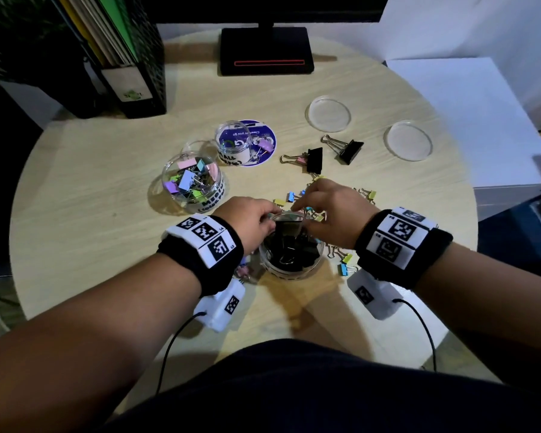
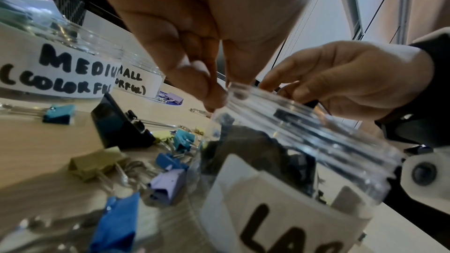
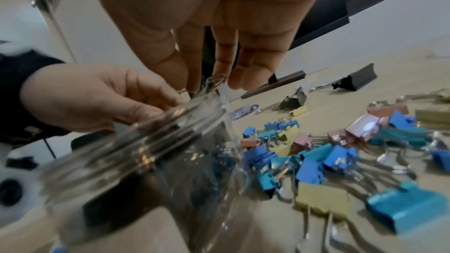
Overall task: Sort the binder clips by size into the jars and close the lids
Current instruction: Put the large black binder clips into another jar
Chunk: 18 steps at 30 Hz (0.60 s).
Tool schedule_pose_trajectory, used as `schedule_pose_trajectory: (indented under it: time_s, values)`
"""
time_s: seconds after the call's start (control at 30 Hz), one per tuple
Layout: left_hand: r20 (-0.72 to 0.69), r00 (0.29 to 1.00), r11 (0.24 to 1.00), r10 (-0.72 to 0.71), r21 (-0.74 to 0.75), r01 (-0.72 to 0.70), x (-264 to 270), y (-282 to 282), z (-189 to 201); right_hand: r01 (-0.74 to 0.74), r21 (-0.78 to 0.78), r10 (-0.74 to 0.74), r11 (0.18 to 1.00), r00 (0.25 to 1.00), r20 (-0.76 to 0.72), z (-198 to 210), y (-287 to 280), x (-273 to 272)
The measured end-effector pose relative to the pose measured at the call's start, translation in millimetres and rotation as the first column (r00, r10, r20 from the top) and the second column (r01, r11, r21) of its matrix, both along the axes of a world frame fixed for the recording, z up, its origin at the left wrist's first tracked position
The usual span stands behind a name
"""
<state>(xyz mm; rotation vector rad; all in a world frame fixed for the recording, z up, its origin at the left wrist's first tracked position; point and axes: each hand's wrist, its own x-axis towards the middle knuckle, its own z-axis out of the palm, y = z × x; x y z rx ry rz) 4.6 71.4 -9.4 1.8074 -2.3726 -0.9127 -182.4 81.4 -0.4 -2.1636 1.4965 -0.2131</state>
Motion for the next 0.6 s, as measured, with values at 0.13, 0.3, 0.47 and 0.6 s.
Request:
schedule_pose_trajectory:
  time_s: [0.13, 0.3, 0.47, 0.6]
  values:
    - [-0.040, 0.998, 0.999, 0.040, 0.001, -0.040, -3, -5, -2, 0.125, -0.058, -0.123, 0.990, 0.992, 0.037, 0, -22, -14]
    - [-0.144, 0.974, 0.984, 0.176, 0.012, -0.176, -2, -17, -5, 0.284, -0.068, -0.291, 0.956, 0.942, -0.166, -19, -71, -46]
    - [-0.011, 0.979, 0.979, 0.203, 0.002, -0.203, -1, -34, -3, 0.320, -0.023, -0.297, 0.947, 0.848, -0.438, -42, -104, -68]
    - [-0.050, 0.984, 0.984, 0.173, 0.049, -0.171, -5, -36, 6, 0.296, -0.005, -0.252, 0.955, 0.802, -0.541, -46, -116, -71]
